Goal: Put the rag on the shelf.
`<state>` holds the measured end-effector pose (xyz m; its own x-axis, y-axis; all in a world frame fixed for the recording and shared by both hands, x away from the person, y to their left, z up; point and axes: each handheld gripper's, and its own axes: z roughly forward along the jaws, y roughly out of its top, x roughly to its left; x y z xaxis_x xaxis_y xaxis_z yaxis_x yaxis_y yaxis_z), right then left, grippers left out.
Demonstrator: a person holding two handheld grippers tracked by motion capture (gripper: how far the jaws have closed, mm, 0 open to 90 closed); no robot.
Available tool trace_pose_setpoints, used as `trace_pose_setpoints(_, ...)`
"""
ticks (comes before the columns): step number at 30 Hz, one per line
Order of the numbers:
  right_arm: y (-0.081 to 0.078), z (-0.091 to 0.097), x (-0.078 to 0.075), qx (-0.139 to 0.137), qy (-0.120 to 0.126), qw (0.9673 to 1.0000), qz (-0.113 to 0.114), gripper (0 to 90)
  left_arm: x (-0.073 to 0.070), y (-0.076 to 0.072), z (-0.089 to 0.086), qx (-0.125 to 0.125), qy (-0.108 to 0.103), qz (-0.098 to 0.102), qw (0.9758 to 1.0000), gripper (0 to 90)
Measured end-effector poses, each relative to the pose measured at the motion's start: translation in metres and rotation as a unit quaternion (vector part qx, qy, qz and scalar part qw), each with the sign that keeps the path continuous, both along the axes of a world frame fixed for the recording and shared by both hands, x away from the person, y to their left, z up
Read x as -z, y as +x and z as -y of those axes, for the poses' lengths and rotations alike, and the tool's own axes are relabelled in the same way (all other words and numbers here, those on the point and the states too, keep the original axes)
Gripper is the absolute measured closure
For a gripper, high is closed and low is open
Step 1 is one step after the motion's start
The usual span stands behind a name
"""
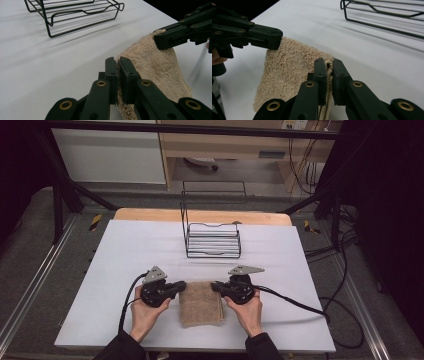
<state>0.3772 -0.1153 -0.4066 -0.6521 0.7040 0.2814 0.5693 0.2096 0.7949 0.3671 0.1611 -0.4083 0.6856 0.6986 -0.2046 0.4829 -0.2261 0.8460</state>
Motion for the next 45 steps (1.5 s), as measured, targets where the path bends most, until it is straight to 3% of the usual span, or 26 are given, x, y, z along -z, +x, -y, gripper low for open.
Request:
trace_pose_setpoints(22,-0.010,0.008,-0.028,0.009,0.019,0.9983,0.053,84.3,-0.029,-0.005,0.005,0.007,-0.005,0.040,0.9992,85.8)
trace_pose_setpoints(29,-0.012,0.012,-0.042,0.016,0.017,0.9959,0.087,84.3,-0.045,-0.002,0.011,0.006,-0.009,0.060,0.9981,85.7)
trace_pose_setpoints(45,-0.010,0.018,-0.060,0.028,0.020,0.9917,0.124,84.2,-0.063,0.009,0.018,0.007,-0.012,0.084,0.9964,85.7)
